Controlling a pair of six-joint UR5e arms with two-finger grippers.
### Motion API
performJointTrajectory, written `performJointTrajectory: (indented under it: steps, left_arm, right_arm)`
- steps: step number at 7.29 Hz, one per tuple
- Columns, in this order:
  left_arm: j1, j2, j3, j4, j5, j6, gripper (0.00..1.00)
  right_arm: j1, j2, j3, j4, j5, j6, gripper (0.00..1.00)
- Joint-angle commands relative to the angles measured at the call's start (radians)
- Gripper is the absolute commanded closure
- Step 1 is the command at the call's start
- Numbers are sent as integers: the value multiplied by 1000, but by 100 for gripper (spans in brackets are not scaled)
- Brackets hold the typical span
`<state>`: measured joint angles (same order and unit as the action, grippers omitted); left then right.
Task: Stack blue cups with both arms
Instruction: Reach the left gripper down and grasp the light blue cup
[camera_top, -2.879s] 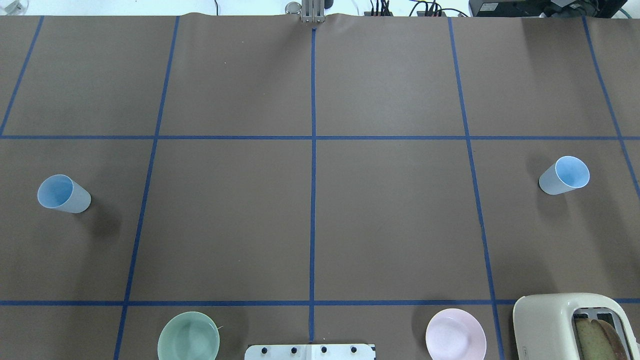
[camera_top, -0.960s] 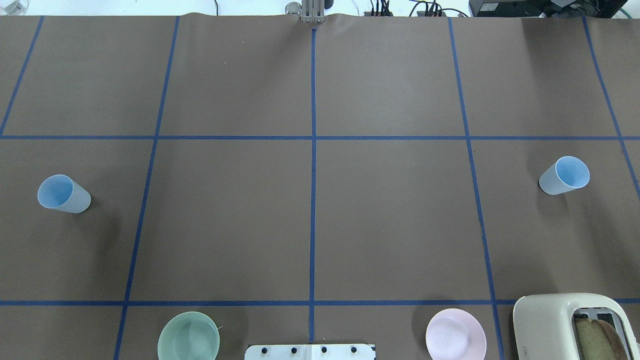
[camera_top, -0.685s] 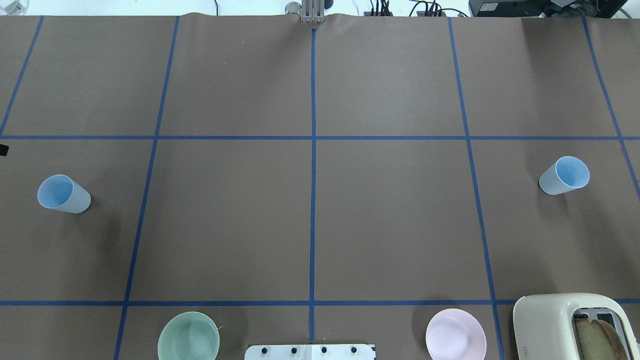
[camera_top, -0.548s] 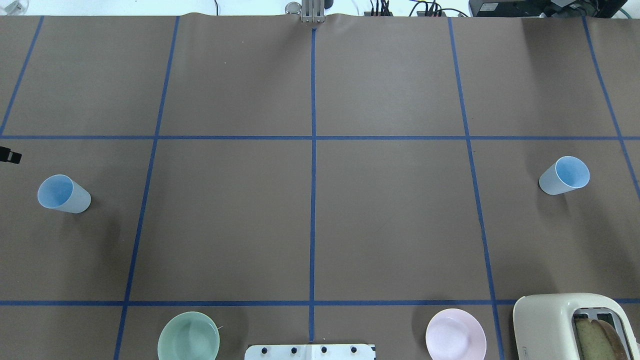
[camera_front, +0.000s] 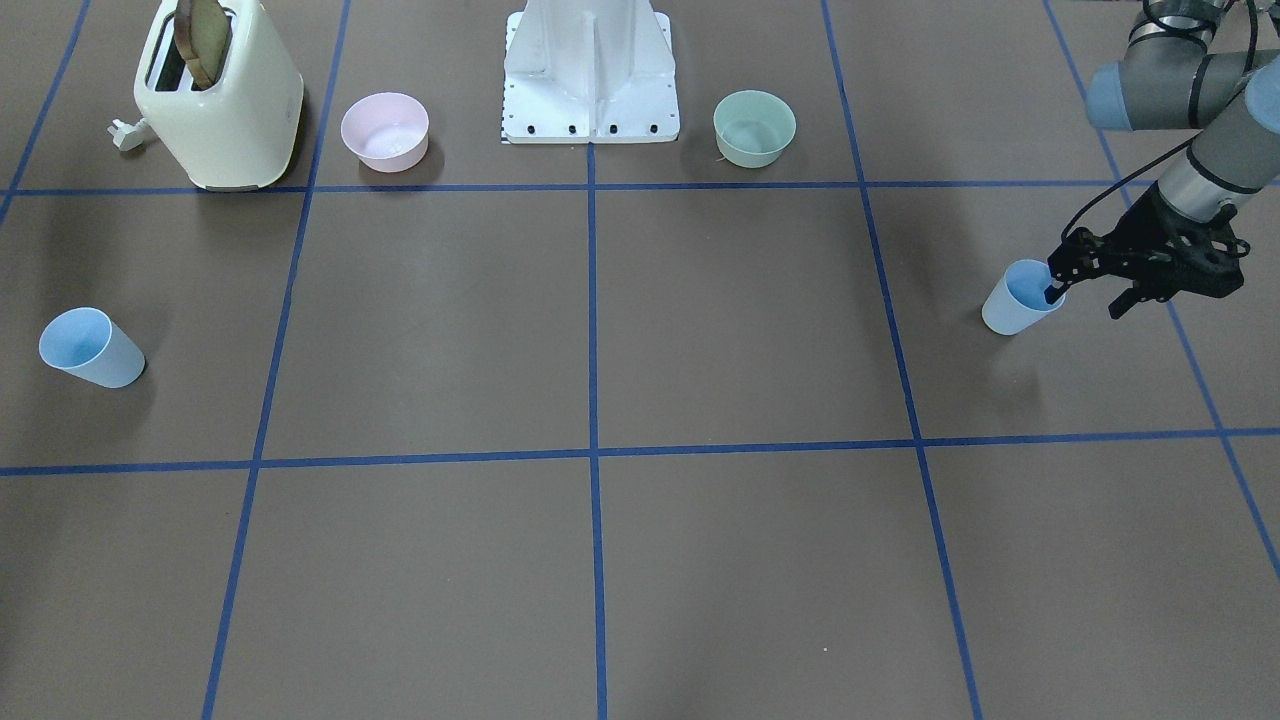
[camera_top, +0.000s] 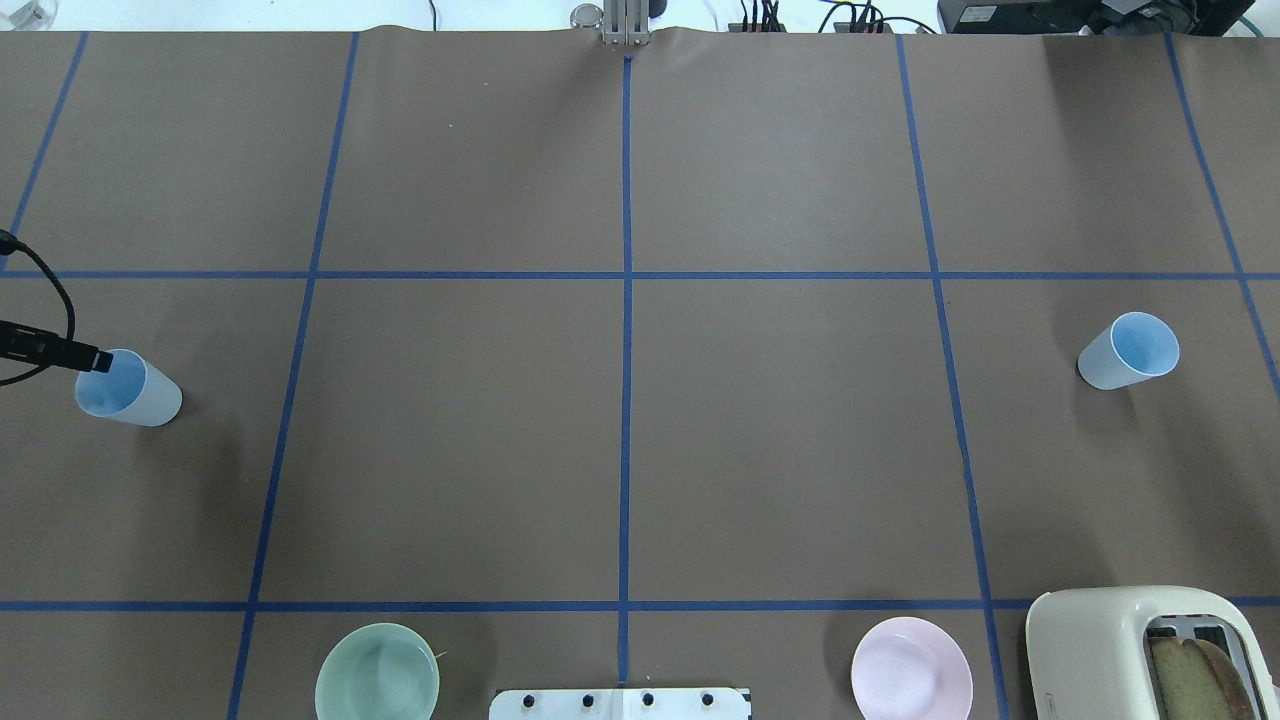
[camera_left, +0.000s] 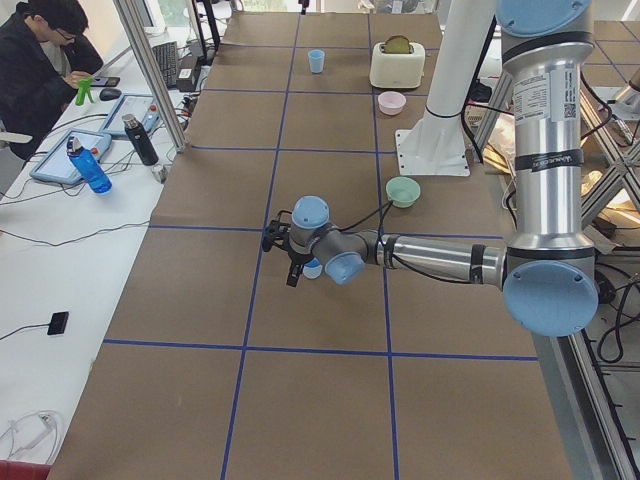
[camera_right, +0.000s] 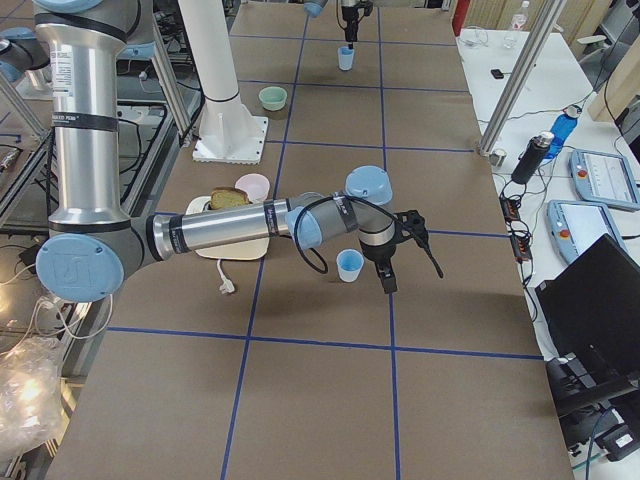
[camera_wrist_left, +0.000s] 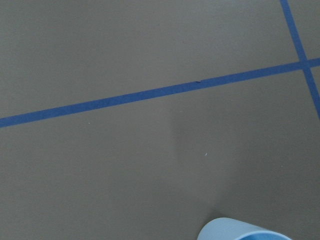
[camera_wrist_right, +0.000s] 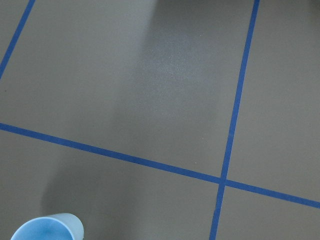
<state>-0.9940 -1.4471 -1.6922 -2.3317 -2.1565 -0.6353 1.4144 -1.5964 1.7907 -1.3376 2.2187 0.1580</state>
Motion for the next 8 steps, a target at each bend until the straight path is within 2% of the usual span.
performJointTrajectory:
  steps: [1,2,5,7,8]
  left_arm:
    - [34,31,0,-53,21,3,89]
    - [34,39,-1,-86,21,2,100]
    - [28,67,-116,-65,9,-14,100]
    - [28,-20,-248,198,15,-23,100]
    - [34,-152,-245,313,23,-94,100]
  right_arm:
    - [0,0,-1,0,-1,0,0]
    - [0,0,-1,0,-1,0,0]
    - [-2,1,-1,0,-1,2,0]
    - [0,1,-2,-2,1,3,0]
    - [-2,1,-2,-2,1,3,0]
